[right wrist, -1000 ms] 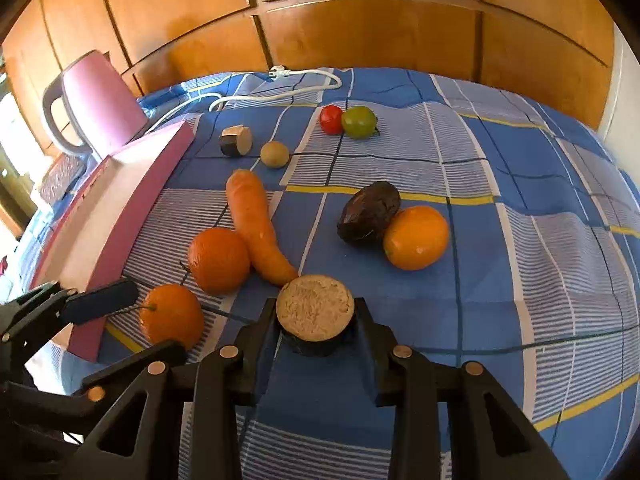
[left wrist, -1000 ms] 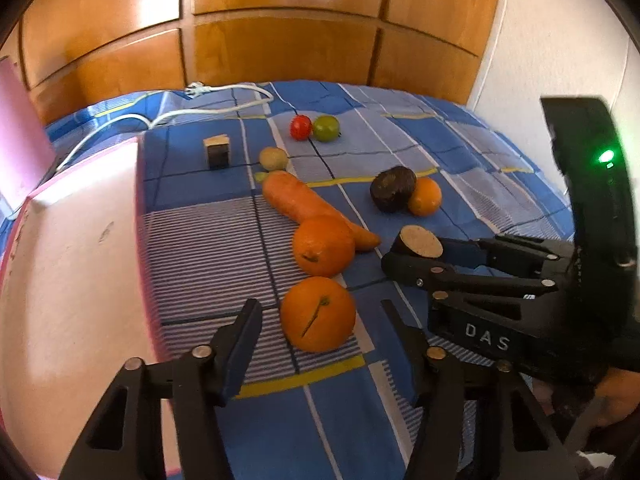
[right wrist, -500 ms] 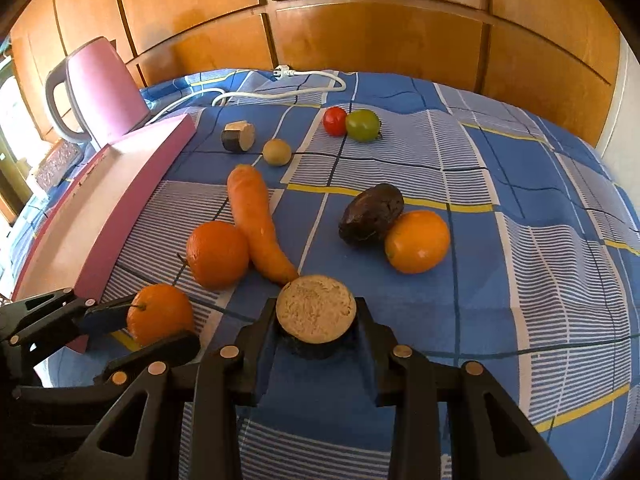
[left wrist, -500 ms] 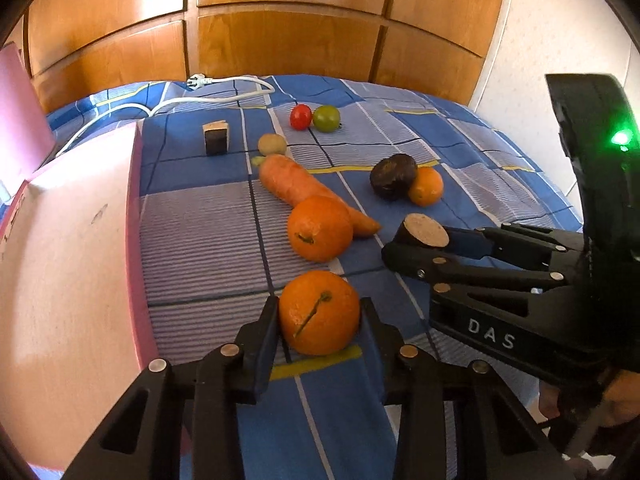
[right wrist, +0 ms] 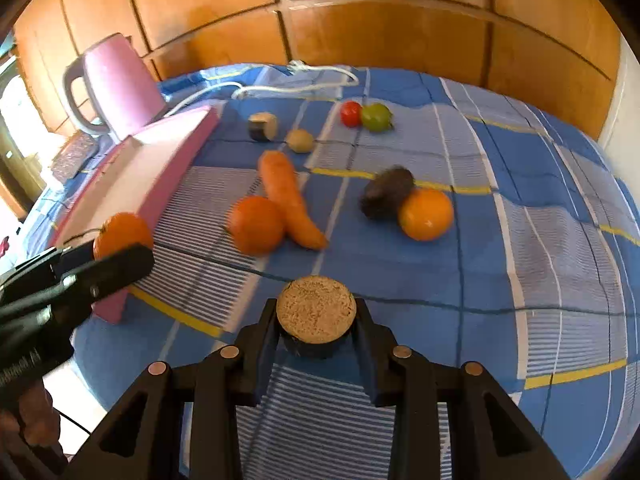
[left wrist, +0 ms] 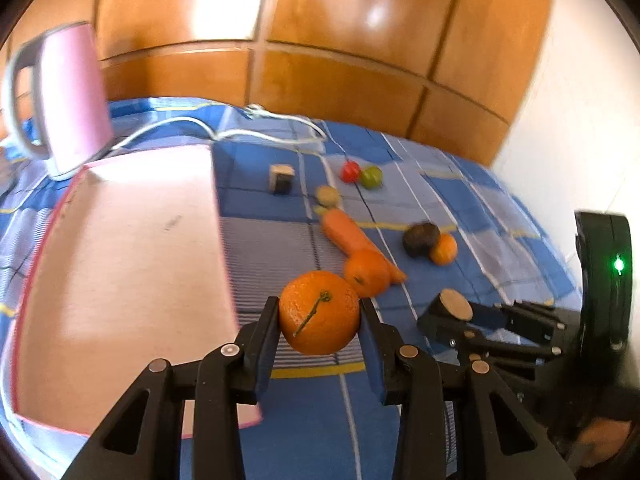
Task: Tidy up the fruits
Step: 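Carry both items into the tray and open both grippers to release them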
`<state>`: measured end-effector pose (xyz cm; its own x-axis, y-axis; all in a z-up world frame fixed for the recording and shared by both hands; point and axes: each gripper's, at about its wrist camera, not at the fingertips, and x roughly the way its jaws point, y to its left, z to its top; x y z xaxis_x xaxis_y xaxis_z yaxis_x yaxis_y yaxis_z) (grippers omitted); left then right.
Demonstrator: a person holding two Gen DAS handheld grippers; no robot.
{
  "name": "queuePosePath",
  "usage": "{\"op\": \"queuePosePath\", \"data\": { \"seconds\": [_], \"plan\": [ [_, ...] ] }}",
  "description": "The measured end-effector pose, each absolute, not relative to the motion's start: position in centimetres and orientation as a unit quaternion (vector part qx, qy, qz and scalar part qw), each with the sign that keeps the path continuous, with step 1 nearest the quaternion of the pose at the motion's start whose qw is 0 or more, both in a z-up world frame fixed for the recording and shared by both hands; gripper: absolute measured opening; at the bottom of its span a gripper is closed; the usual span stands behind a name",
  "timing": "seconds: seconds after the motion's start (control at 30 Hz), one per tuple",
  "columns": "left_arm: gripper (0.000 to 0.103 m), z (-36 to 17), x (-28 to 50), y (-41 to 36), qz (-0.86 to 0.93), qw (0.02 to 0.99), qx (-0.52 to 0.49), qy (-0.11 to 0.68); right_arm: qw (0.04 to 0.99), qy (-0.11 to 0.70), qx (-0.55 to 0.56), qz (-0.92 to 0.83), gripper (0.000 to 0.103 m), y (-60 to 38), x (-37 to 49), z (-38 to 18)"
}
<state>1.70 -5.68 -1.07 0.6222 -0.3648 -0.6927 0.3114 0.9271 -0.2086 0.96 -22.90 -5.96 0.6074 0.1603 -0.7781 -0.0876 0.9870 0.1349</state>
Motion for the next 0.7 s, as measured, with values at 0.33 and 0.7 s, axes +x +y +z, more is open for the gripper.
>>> {"op": "queuePosePath", "data": {
  "seconds": [0.33, 0.7],
  "plan": [
    [0.038, 1.1, 2.6, 0.3, -0.107, 0.92, -0.072, 0.37, 0.898, 0.414, -0.008, 0.15, 0.035, -16.9, 2.3, -2.7],
    [0.038, -0.3, 4.3, 7.5, 0.006, 0.92, -0.085, 0.382, 0.873, 0.428, -0.029, 0.233, 0.036, -9.6, 5.3, -1.9]
  ]
}}
